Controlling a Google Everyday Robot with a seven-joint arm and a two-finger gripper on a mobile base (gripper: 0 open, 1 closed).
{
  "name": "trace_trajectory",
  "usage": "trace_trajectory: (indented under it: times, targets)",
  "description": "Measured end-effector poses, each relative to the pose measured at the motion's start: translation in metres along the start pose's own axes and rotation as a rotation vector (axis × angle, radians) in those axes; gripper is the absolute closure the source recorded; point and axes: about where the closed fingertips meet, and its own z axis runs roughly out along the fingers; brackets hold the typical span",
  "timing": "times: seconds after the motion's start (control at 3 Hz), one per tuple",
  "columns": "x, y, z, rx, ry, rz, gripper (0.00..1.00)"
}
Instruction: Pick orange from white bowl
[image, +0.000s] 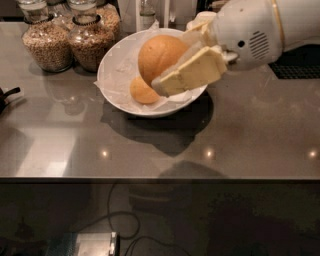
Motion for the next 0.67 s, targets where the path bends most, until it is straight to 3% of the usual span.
trace_trajectory:
  times: [0.33,0.67]
  targets:
    - [0.016,0.042,-0.01,-0.042,-0.099,-0.045,1.0]
    - [0.024,0.044,-0.035,0.027,-0.106,-0.091,1.0]
